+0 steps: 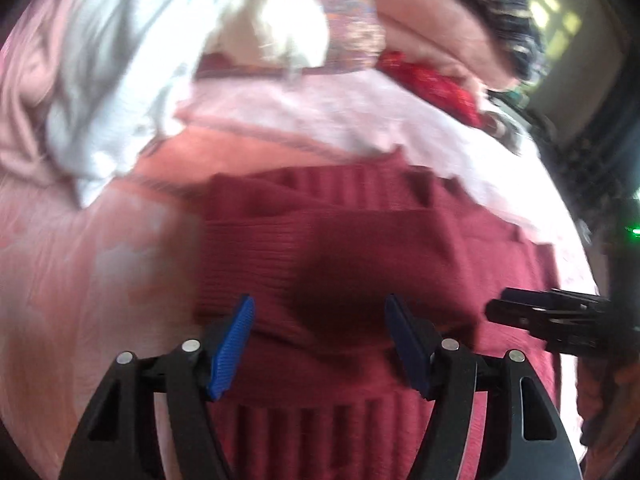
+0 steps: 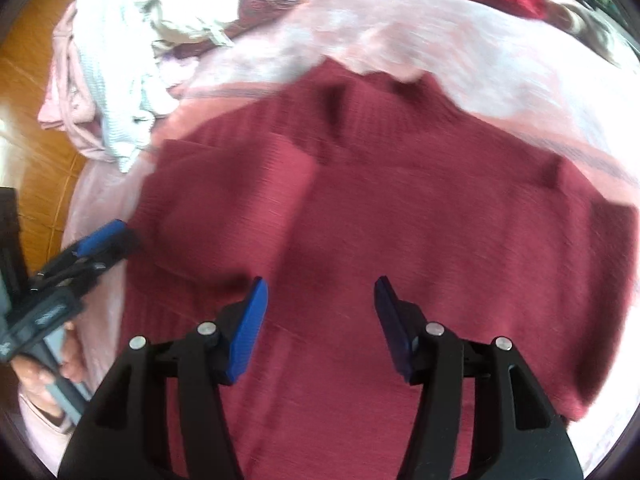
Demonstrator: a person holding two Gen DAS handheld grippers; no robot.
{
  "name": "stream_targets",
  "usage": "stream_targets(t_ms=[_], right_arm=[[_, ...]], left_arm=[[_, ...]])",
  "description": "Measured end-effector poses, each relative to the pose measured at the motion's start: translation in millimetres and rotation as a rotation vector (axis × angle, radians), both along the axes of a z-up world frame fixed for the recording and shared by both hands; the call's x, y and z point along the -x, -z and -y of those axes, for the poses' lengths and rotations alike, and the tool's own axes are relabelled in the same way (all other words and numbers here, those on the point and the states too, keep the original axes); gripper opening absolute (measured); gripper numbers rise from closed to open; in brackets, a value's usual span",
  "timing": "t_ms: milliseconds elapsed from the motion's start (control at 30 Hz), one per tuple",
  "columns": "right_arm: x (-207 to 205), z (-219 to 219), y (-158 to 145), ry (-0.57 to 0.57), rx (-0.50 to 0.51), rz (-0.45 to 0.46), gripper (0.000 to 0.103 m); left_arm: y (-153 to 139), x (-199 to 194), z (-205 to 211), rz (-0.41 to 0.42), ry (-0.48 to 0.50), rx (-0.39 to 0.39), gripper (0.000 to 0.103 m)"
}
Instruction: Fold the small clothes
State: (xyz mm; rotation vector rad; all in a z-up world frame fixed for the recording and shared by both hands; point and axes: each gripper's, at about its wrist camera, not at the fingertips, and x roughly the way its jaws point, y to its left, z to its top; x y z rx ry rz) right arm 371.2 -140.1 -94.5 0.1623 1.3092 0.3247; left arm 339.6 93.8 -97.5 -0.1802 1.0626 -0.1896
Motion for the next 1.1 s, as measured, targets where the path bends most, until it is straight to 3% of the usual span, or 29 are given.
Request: stream_targets(t_ms=[133,200,233,267,367,433,500,567,700,800,900,1000,1100], right_arm=[[-17,-12,12,0.038,-0.05,-0.045,0.057],[-20,-17,24,0.034,-0.083,-0.078,0.041],[-20,-19,27,0.013,-0.107,-0.086,0.017],[-18,-20,25,-0.016,-0.103,-0.068,0.01],[-14,-7,10,-0.01,-0.03,-0.015,0.008],[-14,1,15,0.018,0.059,-0.015,0.008],[-12,1,24,-0.003,0.117,-0.009,0.024],[-9,1,22,-0.004,0.148,0.01,0.028],[0,-20,-16,-0.027,0.255,0.177,0.031],[7,-54,-24,-0.134,0.152,0.156,0.034],[12,-98,-17,-0.252,0.054,0.093,0.033],[13,-143,-12,-0.318,0.111,0.131,0.049],[13,-175,-4,-0.369,0.151,0.135,0.052]], left_arm=[[12,-5,-9,-0.015,-0.017,-0.005,0.067],[14,-5,-15,0.001,-0.025,-0.007,0.068],[14,-4,-17,0.002,-0.029,-0.012,0.068],[14,-3,-22,0.007,-0.038,-0.02,0.068],[13,-2,-36,0.022,-0.09,-0.026,0.068],[15,-3,-43,0.017,-0.109,-0.03,0.068],[24,-5,-45,-0.018,-0.115,-0.038,0.068],[27,-4,-46,-0.028,-0.12,-0.024,0.068],[16,-4,-56,-0.003,-0.147,-0.023,0.068],[2,-3,-66,0.025,-0.167,-0.017,0.068],[-3,-2,-73,0.032,-0.187,-0.078,0.068],[1,-1,-86,0.024,-0.225,-0.118,0.068],[9,0,-101,0.001,-0.251,-0.122,0.068]])
